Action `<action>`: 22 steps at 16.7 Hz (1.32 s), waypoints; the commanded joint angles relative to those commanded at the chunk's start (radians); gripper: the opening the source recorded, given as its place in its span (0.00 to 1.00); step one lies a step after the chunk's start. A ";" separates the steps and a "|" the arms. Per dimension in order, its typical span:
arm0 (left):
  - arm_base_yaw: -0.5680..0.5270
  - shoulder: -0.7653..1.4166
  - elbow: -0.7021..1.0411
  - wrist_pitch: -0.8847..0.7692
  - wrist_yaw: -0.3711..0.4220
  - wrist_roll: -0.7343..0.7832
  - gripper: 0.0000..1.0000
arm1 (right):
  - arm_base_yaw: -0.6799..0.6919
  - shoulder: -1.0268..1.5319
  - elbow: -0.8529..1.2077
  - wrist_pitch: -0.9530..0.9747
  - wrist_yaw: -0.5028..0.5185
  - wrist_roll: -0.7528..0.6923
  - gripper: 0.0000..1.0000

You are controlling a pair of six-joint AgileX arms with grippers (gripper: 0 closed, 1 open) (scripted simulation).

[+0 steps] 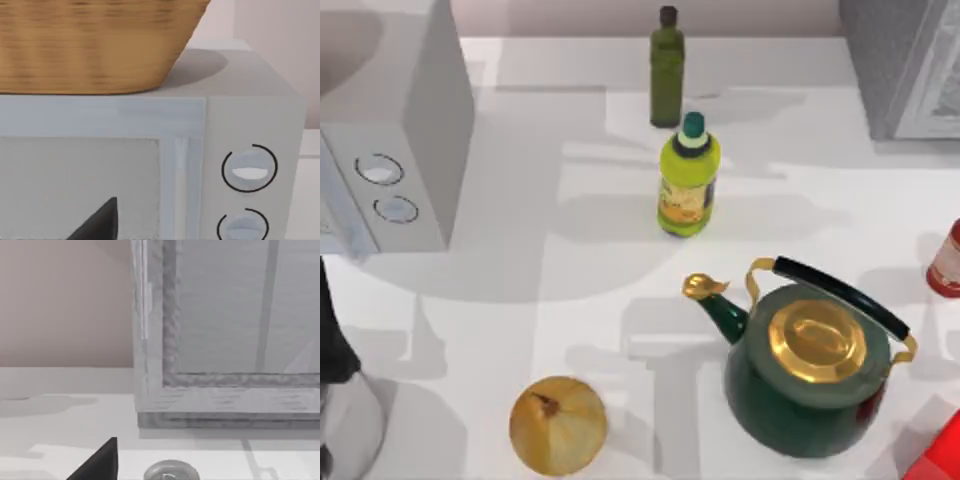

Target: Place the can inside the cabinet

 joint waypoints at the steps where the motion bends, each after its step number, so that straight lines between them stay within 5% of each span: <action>1: 0.000 0.000 0.000 0.000 0.000 0.000 1.00 | 0.000 0.000 0.000 0.000 0.000 0.000 1.00; 9: 0.000 0.000 0.000 0.000 0.000 0.000 1.00 | 0.025 0.293 0.013 0.268 0.029 0.011 1.00; 22: 0.000 0.000 0.000 0.000 0.000 0.000 1.00 | 0.112 1.569 0.066 1.275 0.135 0.052 1.00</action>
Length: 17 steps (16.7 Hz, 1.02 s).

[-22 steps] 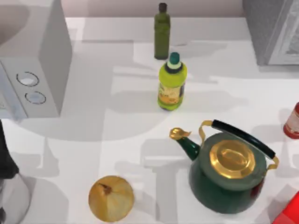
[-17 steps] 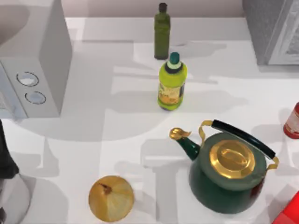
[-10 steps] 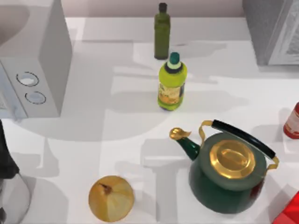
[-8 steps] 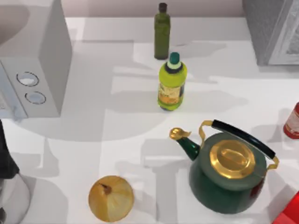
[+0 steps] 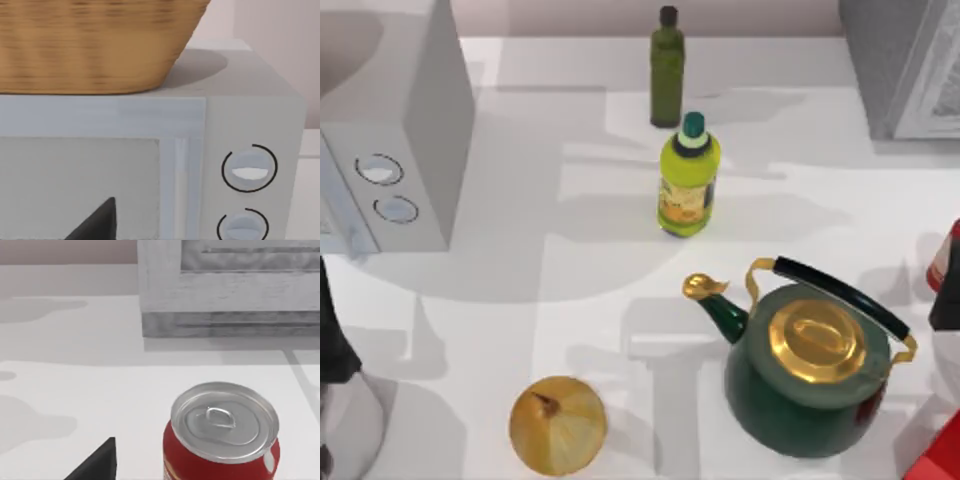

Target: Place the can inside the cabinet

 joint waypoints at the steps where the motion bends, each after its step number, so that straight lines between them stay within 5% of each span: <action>1: 0.000 0.000 0.000 0.000 0.000 0.000 1.00 | 0.006 0.081 0.003 0.063 0.006 0.002 1.00; 7: 0.000 0.000 0.000 0.000 0.000 0.000 1.00 | 0.031 0.366 0.009 0.287 0.028 0.011 1.00; 17: 0.000 0.000 0.000 0.000 0.000 0.000 1.00 | 0.020 0.361 0.043 0.248 0.021 0.009 1.00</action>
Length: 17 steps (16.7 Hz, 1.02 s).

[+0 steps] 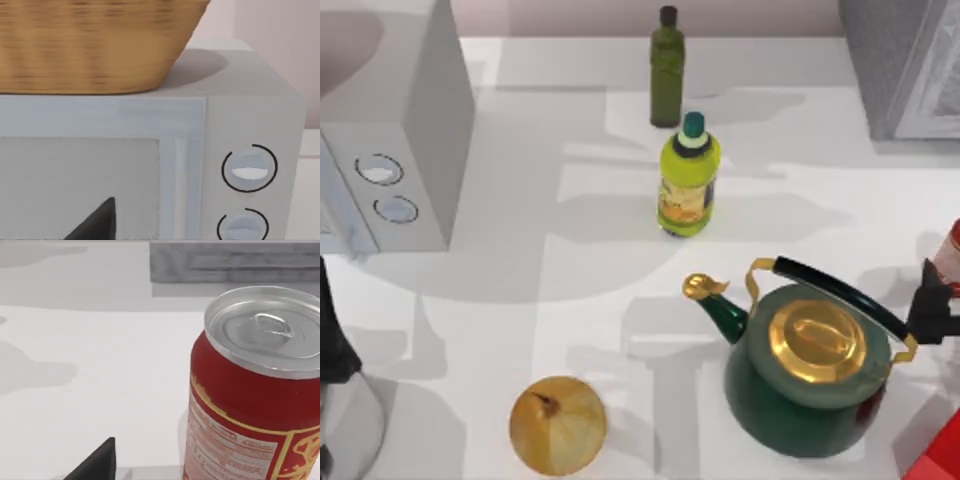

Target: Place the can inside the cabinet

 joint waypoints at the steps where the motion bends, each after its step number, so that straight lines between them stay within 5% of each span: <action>1: 0.000 0.000 0.000 0.000 0.000 0.000 1.00 | -0.004 0.010 0.028 -0.015 -0.005 -0.001 1.00; 12: 0.000 0.000 0.000 0.000 0.000 0.000 1.00 | -0.028 0.166 0.201 -0.035 -0.029 -0.010 1.00; 17: 0.000 0.000 0.000 0.000 0.000 0.000 1.00 | -0.028 0.166 0.201 -0.035 -0.029 -0.010 0.62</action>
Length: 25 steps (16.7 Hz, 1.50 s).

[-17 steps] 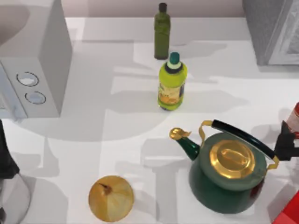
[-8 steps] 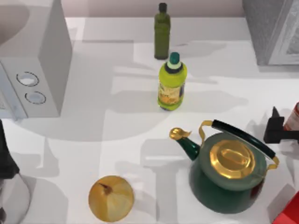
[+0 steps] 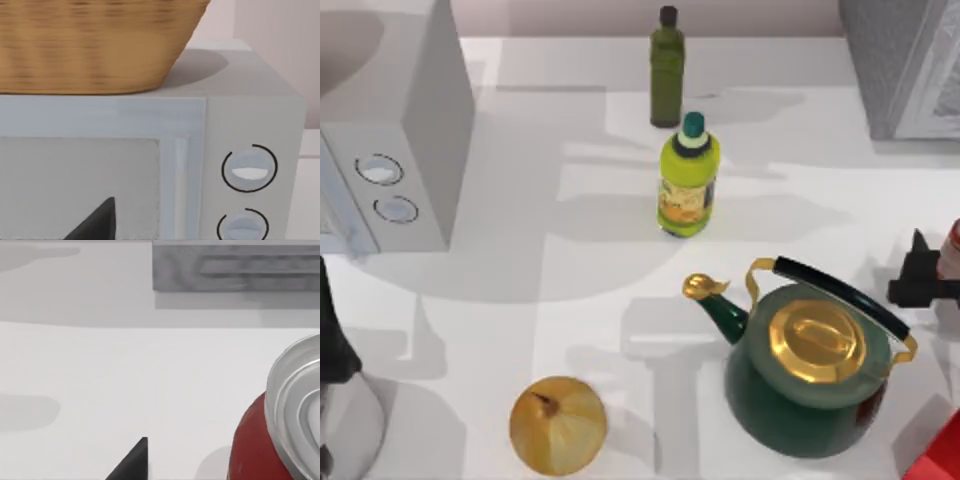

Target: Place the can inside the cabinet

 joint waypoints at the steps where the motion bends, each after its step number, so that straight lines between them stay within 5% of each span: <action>1: 0.000 0.000 0.000 0.000 0.000 0.000 1.00 | 0.000 0.000 0.000 0.000 0.000 0.000 0.55; 8: 0.000 0.000 0.000 0.000 0.000 0.000 1.00 | 0.000 0.000 0.000 0.000 0.000 0.000 0.02; 19: 0.000 0.000 0.000 0.000 0.000 0.000 1.00 | 0.000 -0.013 0.002 -0.013 0.000 0.001 0.00; 25: 0.000 0.000 0.000 0.000 0.000 0.000 1.00 | 0.001 -0.253 0.056 -0.286 -0.003 0.000 0.00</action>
